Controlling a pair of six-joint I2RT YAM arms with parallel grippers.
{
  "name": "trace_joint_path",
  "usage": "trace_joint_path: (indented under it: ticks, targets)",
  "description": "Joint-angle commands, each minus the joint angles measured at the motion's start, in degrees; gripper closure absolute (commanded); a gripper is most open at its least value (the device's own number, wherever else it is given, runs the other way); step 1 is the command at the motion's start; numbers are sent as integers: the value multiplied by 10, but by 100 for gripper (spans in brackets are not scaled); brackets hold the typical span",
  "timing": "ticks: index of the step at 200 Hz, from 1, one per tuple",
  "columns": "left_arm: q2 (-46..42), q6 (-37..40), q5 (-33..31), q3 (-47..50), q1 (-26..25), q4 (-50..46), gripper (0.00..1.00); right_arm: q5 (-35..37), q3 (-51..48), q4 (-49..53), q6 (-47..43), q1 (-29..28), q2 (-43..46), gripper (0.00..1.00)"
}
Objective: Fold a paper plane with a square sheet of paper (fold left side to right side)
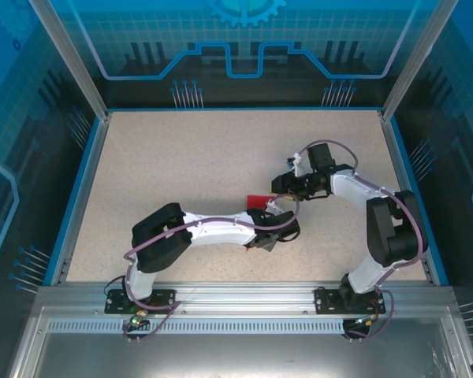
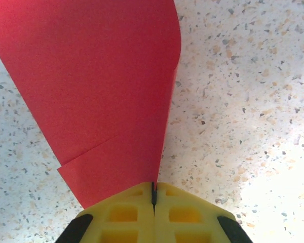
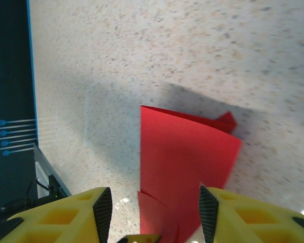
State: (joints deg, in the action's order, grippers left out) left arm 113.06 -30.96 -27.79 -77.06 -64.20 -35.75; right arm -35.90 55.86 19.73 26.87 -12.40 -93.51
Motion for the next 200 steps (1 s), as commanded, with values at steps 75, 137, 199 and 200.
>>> trace_joint_path:
  ticks: [75, 137, 199, 200]
  targets:
    - [-122, -26, 229, 146, 86, 236, 100, 53, -90, 12, -43, 49, 114, 40]
    - [-141, -107, 366, 264, 145, 445, 100, 15, -145, -39, -46, 38, 112, 39]
    - [-132, -164, 412, 322, 169, 579, 100, 24, -180, -99, -33, 0, 98, 39]
    - [-132, -166, 413, 322, 169, 581, 100, 23, -181, -101, -32, 0, 98, 39]
